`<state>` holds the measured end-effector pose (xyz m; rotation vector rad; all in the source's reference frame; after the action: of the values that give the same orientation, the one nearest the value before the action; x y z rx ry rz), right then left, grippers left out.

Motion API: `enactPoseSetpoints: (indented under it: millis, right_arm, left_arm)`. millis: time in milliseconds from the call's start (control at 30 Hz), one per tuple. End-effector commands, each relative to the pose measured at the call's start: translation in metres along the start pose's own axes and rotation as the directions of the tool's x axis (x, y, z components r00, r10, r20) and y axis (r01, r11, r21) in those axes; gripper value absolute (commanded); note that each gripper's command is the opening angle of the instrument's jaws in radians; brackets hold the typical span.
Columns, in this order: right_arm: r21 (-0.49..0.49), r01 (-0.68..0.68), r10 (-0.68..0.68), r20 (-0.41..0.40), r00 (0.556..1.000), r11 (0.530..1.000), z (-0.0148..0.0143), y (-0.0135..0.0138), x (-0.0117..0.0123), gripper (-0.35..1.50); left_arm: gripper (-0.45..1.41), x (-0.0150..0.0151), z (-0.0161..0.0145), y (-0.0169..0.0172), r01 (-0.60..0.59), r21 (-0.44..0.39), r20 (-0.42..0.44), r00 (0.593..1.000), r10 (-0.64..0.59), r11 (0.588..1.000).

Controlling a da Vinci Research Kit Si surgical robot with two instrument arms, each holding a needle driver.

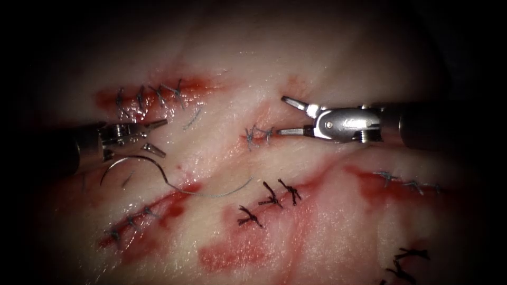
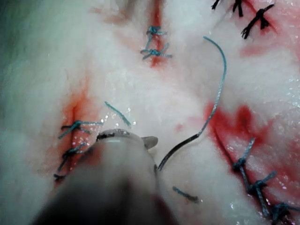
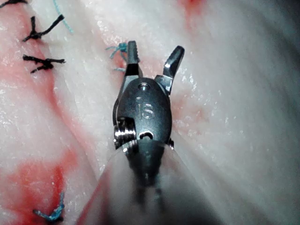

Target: Wound Closure

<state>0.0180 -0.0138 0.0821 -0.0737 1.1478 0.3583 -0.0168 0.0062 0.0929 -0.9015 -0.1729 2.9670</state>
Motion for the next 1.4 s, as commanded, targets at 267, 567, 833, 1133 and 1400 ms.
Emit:
enactPoseSetpoints:
  millis: [267, 567, 833, 1133, 1400]
  right_arm:
    - [0.075, -0.099, 0.094, 0.075, 0.993, 0.992, -0.002, 0.0002, 0.001, 1.38]
    - [0.193, -0.087, 0.065, 0.117, 0.991, 0.977, -0.0044, -0.0014, 0.0043, 1.35]
    - [0.221, -0.056, 0.038, 0.085, 0.996, 0.974, -0.0063, -0.0022, 0.0069, 1.31]
    - [0.223, -0.047, 0.03, 0.08, 0.996, 0.974, -0.0069, -0.0018, 0.0065, 1.3]
    - [0.222, -0.046, 0.028, 0.08, 0.996, 0.974, -0.0071, -0.0017, 0.0063, 1.26]
  left_arm:
    - [0.57, 0.008, -0.002, -0.0013, 0.027, 0.051, -0.333, 0.943, -0.009, 0.998]
    - [0.69, 0.0104, -0.0044, 0.0018, 0.062, -0.067, -0.472, 0.877, -0.087, 0.996]
    - [0.84, 0.0105, -0.0053, 0.0002, 0.117, -0.043, -0.542, 0.832, -0.121, 0.992]
    - [0.84, 0.0102, -0.0053, 0.0009, 0.109, -0.079, -0.565, 0.814, -0.134, 0.991]
    - [0.81, 0.0099, -0.0054, 0.0012, 0.093, -0.096, -0.56, 0.818, -0.131, 0.991]
